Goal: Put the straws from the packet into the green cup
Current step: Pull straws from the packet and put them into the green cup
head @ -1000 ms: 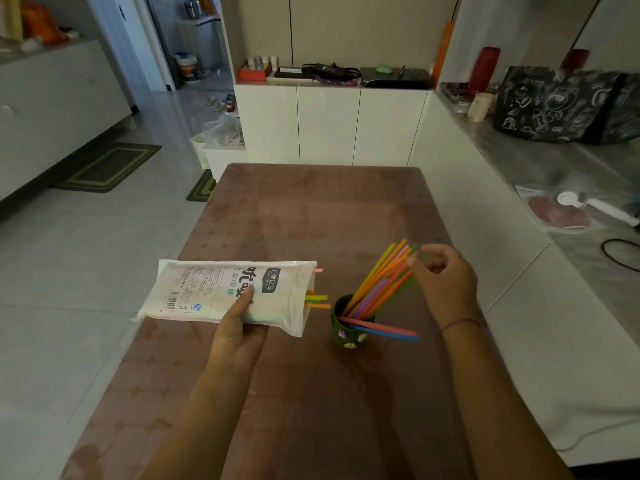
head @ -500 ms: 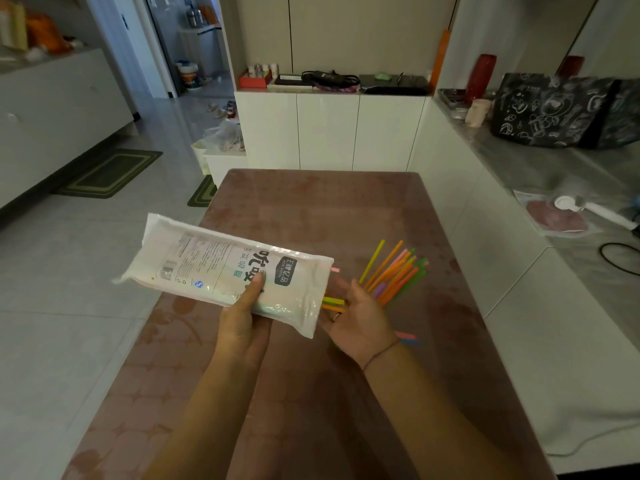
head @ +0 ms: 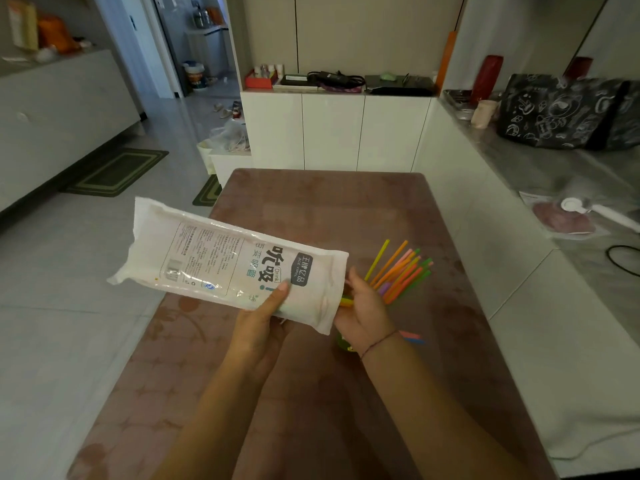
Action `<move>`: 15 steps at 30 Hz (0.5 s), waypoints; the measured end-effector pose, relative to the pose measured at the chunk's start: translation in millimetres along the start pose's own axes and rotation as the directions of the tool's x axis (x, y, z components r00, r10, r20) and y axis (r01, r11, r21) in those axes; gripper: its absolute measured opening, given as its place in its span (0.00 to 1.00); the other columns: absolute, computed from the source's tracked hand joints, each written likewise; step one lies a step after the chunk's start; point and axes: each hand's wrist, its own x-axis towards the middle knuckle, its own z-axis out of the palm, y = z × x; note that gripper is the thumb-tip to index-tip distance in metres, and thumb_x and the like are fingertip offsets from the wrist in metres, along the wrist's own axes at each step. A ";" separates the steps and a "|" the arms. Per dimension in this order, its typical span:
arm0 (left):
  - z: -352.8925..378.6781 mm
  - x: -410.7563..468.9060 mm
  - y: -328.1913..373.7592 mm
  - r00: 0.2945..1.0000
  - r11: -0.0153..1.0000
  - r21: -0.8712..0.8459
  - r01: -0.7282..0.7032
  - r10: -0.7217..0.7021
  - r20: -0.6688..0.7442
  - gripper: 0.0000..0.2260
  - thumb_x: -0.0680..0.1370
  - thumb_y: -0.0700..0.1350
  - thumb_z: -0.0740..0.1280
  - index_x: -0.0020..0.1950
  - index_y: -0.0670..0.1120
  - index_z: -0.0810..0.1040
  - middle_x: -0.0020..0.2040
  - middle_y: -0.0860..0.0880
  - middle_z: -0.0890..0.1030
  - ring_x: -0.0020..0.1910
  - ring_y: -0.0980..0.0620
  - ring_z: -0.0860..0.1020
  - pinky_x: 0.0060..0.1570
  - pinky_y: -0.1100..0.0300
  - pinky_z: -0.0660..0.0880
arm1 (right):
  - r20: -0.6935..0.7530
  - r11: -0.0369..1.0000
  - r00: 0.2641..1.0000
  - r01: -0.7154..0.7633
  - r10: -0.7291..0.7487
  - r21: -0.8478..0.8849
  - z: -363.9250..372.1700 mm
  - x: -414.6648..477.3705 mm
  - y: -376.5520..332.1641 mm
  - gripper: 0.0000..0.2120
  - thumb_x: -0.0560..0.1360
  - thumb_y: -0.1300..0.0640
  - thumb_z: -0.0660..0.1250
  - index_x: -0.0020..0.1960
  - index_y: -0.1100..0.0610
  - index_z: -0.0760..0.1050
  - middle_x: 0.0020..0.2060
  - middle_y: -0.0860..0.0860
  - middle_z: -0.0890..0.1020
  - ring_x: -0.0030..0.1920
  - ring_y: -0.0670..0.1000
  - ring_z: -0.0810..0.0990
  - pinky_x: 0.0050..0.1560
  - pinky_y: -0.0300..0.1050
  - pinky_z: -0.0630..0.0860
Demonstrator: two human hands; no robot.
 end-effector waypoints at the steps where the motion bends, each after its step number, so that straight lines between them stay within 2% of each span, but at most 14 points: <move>1: -1.8 -0.1 -0.6 1.000 1.000 -0.006 -0.001 0.001 -0.014 0.28 0.71 0.40 0.71 0.70 0.48 0.71 0.62 0.44 0.81 0.60 0.46 0.80 0.47 0.52 0.81 | -0.008 0.997 0.999 0.031 -0.031 -0.065 -1.4 -0.5 -1.3 0.18 0.80 0.50 0.55 0.52 0.61 0.77 0.43 0.57 0.83 0.42 0.55 0.83 0.43 0.51 0.80; 4: -6.5 0.9 0.1 0.998 0.999 -0.030 -0.031 0.030 -0.056 0.24 0.71 0.39 0.71 0.66 0.49 0.74 0.61 0.45 0.81 0.60 0.45 0.80 0.49 0.51 0.81 | 0.005 0.918 0.989 0.140 -0.149 -0.372 -9.9 -3.0 -5.9 0.15 0.78 0.51 0.59 0.56 0.57 0.79 0.49 0.54 0.82 0.48 0.51 0.80 0.46 0.47 0.75; 7: -7.6 1.0 1.3 0.996 0.998 -0.045 -0.053 0.049 -0.071 0.21 0.71 0.39 0.71 0.62 0.51 0.76 0.61 0.45 0.82 0.60 0.46 0.80 0.54 0.49 0.80 | -0.001 0.800 0.978 0.169 -0.207 -0.576 -16.9 -6.2 -4.2 0.09 0.76 0.49 0.62 0.50 0.49 0.79 0.45 0.47 0.82 0.42 0.47 0.76 0.40 0.42 0.71; 9: -5.9 0.1 1.3 0.996 0.998 -0.033 -0.059 0.056 -0.069 0.21 0.71 0.40 0.71 0.62 0.51 0.76 0.61 0.45 0.81 0.60 0.46 0.80 0.55 0.48 0.78 | 0.011 0.762 0.970 0.198 -0.243 -0.616 -17.7 -6.9 -0.4 0.07 0.76 0.52 0.64 0.50 0.51 0.78 0.40 0.51 0.80 0.34 0.47 0.74 0.31 0.40 0.70; 11: -4.5 -0.9 0.7 0.996 0.998 -0.009 -0.058 0.057 -0.067 0.22 0.70 0.41 0.71 0.64 0.52 0.75 0.61 0.46 0.81 0.60 0.46 0.80 0.56 0.47 0.78 | 0.027 0.771 0.956 0.252 -0.292 -0.584 -17.7 -6.3 3.2 0.08 0.76 0.57 0.65 0.53 0.58 0.78 0.36 0.54 0.79 0.27 0.46 0.73 0.24 0.38 0.69; 15: -7.2 -1.1 0.0 0.995 0.998 -0.021 -0.055 0.053 -0.084 0.22 0.71 0.41 0.71 0.64 0.52 0.75 0.60 0.46 0.82 0.59 0.47 0.81 0.54 0.48 0.80 | 0.022 0.779 0.929 0.322 -0.368 -0.538 -20.4 -5.8 0.1 0.05 0.75 0.63 0.66 0.48 0.59 0.80 0.29 0.50 0.80 0.26 0.43 0.75 0.26 0.36 0.75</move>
